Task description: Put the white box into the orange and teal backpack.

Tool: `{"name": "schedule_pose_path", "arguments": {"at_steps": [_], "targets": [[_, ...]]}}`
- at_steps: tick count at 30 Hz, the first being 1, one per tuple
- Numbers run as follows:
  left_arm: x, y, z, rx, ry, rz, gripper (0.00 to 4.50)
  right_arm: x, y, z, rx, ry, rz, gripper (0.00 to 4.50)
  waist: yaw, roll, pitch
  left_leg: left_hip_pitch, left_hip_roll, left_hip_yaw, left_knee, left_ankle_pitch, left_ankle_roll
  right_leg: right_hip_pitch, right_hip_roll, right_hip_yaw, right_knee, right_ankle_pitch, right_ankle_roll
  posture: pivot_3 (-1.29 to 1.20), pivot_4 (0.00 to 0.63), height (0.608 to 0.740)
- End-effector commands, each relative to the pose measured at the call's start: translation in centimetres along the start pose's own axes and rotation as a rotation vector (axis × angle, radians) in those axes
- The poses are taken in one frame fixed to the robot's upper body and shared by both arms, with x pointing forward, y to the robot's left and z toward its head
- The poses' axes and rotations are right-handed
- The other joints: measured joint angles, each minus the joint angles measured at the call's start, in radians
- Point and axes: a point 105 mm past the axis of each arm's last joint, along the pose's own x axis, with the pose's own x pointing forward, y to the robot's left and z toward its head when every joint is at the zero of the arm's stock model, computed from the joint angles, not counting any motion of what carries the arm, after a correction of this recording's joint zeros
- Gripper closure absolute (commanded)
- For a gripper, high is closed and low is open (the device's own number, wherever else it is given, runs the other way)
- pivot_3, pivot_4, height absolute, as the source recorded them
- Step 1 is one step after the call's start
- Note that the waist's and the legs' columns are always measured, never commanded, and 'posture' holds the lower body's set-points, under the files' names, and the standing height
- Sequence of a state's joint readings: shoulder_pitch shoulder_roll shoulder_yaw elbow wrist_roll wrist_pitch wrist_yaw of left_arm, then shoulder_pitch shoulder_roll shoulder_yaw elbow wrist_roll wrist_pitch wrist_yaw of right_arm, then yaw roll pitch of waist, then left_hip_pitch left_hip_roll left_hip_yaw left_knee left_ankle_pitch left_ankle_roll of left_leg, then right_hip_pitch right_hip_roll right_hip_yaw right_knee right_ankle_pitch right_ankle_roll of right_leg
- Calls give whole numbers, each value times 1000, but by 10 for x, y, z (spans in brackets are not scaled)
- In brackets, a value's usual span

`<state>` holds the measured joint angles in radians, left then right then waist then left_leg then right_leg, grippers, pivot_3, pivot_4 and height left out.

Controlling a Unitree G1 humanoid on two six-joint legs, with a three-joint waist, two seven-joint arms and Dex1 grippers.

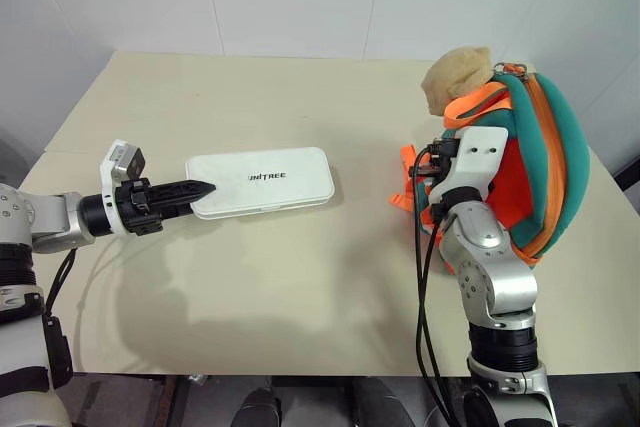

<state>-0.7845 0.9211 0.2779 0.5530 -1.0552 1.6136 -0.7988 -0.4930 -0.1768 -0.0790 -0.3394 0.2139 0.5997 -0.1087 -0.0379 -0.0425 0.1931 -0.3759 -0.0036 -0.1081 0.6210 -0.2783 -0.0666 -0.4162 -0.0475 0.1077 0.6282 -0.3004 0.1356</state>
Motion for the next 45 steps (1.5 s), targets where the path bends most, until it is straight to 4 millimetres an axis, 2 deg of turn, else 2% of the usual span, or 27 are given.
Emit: {"name": "schedule_pose_path", "arguments": {"at_steps": [1, 7, 15, 20, 22, 27, 37, 40, 45], "targets": [[-2, -16, 7, 56, -22, -50, 3219, -13, 9, 28, 41, -80, 150, 3983, 0, 0, 0, 0, 0, 0, 0, 0, 0, 0, 0, 0, 0, 0, 0, 0, 150, 740], [-3, -16, 9, 56, -26, -43, 3219, -39, 23, 35, 102, -36, 416, 3983, -1, 0, 0, 0, 1, 0, -3, 0, 0, 0, 0, -1, -1, 0, 0, 0, 150, 740], [-4, -18, 15, 68, -41, -31, 3219, -84, 46, 41, 50, -14, 809, 3983, -1, 0, 0, 0, 1, 0, -3, 0, 0, 0, 0, -1, -2, 0, -1, 0, 150, 740], [-4, -19, 18, 79, -43, -29, 3219, -107, 49, 43, 48, 3, 987, 3983, 0, 0, 0, 0, 1, 1, -3, 0, 0, 0, 0, -1, -3, 0, -1, 0, 150, 740], [-4, -20, 18, 82, -43, -29, 3219, -110, 50, 44, 50, 6, 1020, 3983, 0, 0, 0, 0, 1, 1, -3, 0, 0, 0, 0, -1, -3, 0, -1, 0, 150, 740], [-1, -22, 21, 95, -35, -31, 3219, -133, 49, 46, 31, 47, 1237, 3983, 7, 0, 0, 0, 1, 1, -2, 0, 0, 0, 0, -1, -6, -1, -1, 0, 150, 740], [3, -26, 28, 129, -20, -33, 3219, -161, 46, 68, 2, 86, 1578, 3983, 9, 0, 0, 0, 1, 1, -1, 0, 1, 1, 0, -2, -6, -1, -1, 0, 150, 740], [4, -31, 29, 155, -4, -39, 3219, -174, 39, 75, -32, 144, 1740, 3983, 9, 1, 1, 0, 1, 1, 0, -1, 1, 1, 0, -2, -6, -1, -1, 0, 150, 740], [0, -32, 29, 181, 11, -30, 3219, -182, 24, 73, -85, 243, 1851, 3983, 8, 1, 1, 0, 1, 0, 0, -1, 2, 2, 0, -3, -8, -1, -1, 0, 150, 740]]}}
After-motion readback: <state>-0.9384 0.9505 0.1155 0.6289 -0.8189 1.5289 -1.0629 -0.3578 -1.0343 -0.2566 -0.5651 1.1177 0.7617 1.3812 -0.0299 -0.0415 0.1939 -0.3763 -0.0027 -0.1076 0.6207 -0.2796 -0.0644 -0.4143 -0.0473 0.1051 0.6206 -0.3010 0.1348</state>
